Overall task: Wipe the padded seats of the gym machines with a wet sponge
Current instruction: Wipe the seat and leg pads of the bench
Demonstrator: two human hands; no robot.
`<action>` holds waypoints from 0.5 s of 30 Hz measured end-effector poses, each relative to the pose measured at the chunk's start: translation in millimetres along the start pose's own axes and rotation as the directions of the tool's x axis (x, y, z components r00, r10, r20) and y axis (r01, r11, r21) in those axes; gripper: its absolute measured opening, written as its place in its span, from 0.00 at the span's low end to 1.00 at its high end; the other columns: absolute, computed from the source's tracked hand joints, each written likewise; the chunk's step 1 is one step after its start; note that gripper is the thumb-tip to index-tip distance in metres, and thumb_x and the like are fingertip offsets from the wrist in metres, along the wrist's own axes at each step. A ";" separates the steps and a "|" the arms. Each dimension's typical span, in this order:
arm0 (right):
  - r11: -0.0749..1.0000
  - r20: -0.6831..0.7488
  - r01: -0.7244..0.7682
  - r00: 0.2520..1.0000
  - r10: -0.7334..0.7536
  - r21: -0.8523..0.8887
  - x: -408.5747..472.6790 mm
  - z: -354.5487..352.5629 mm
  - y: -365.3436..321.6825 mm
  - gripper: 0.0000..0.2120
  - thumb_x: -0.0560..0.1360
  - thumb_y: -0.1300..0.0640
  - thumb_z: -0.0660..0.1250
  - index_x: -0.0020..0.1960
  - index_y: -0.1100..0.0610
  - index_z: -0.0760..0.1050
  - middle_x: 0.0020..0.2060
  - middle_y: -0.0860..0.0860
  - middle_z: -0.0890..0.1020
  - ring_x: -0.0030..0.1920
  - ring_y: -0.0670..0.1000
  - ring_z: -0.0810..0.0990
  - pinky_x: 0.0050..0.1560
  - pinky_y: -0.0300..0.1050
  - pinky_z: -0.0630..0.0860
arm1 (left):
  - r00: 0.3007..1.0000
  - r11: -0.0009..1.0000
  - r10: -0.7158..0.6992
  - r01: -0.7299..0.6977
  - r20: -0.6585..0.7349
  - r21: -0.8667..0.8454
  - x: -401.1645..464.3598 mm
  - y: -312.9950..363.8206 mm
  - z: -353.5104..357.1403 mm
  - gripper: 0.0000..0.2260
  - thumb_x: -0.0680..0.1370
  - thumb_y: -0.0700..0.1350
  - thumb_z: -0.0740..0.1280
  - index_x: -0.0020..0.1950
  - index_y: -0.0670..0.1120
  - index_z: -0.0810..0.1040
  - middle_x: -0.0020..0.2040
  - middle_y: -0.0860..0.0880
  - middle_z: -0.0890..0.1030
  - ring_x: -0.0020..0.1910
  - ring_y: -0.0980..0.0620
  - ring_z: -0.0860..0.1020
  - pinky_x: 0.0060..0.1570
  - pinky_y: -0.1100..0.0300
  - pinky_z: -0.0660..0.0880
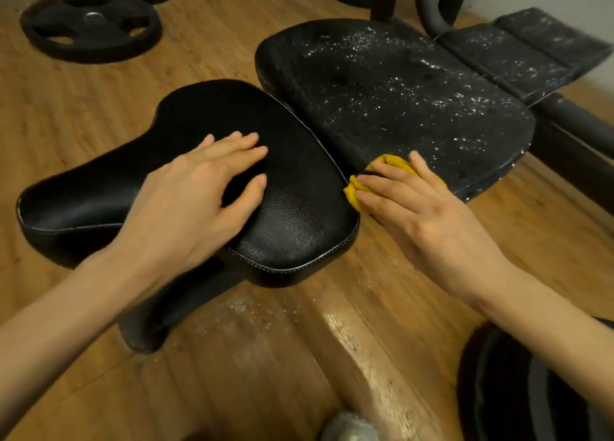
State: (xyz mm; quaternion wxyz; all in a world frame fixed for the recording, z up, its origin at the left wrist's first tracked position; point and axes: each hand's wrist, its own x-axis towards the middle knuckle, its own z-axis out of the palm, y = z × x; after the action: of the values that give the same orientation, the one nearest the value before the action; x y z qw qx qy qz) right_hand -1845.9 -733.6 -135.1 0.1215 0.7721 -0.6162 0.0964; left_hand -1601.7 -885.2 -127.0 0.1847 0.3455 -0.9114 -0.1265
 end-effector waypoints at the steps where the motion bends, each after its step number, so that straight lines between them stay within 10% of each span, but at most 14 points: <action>1: 0.999 0.042 0.011 0.999 -0.009 -0.034 -3.5 0.3 3.2 0.13 0.80 0.60 0.64 0.64 0.60 0.77 0.65 0.55 0.77 0.72 0.57 0.68 0.73 0.67 0.56 | 1.000 1.000 0.019 -0.019 0.002 -0.019 2.2 6.4 4.7 0.23 0.81 0.58 0.56 0.73 0.51 0.70 0.74 0.54 0.68 0.74 0.60 0.62 0.76 0.57 0.57; 15: 0.991 0.007 -0.118 0.993 0.118 0.066 30.1 15.4 -1.2 0.10 0.79 0.61 0.63 0.57 0.62 0.80 0.61 0.54 0.80 0.69 0.57 0.72 0.68 0.60 0.68 | 0.999 0.998 0.048 -0.048 -0.008 0.032 4.7 10.0 25.7 0.24 0.81 0.57 0.52 0.73 0.49 0.71 0.74 0.52 0.69 0.74 0.57 0.65 0.74 0.61 0.56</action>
State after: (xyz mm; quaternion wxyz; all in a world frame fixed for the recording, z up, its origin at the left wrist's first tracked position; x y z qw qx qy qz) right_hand -1838.1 -766.0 -140.9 0.0892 0.7380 -0.6575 0.1226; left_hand -1621.6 -878.5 -145.4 0.1859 0.3270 -0.9205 -0.1059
